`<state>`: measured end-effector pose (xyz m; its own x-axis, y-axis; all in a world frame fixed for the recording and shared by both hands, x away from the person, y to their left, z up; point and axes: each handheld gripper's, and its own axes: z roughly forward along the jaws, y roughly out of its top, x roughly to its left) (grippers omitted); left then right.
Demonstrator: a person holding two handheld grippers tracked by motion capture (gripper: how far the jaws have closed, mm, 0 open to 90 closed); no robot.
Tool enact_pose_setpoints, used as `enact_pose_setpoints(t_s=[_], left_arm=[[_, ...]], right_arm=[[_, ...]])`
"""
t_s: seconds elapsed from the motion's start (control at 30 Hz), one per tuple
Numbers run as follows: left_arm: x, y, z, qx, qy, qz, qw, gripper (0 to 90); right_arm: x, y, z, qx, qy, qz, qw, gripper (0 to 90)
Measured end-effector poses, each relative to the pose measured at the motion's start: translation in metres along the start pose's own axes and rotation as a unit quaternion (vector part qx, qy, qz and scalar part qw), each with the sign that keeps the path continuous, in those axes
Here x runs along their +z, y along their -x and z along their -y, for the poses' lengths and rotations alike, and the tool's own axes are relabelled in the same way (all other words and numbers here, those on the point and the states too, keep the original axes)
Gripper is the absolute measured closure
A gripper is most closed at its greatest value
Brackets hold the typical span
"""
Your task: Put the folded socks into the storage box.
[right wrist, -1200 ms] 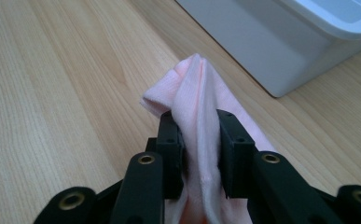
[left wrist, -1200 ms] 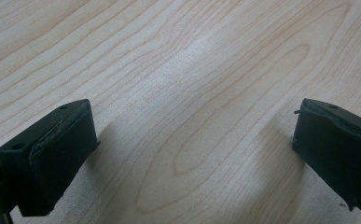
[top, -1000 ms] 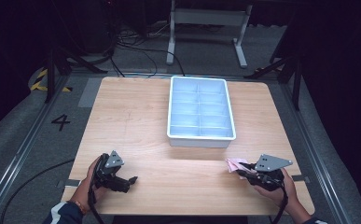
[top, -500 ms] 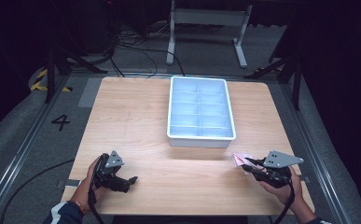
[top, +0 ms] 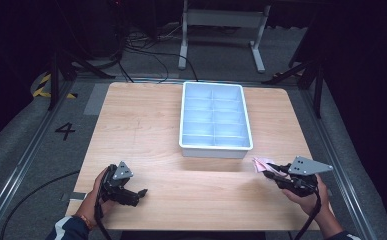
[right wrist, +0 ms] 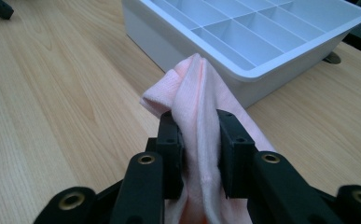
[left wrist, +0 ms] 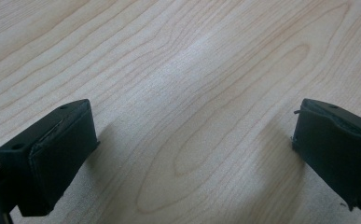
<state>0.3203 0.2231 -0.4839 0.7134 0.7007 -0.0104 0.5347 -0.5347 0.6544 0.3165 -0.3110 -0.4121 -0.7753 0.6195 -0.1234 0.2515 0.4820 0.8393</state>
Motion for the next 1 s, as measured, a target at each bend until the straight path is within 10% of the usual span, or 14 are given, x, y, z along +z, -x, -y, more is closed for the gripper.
enact_pose_setpoints(t_s=[1.0], left_arm=[[0.000,0.000,0.000,0.000,0.000,0.000,1.0000,0.0]], right_arm=[[-0.013,0.025,-0.041,-0.022,0.026,0.022,0.9992,73.2]])
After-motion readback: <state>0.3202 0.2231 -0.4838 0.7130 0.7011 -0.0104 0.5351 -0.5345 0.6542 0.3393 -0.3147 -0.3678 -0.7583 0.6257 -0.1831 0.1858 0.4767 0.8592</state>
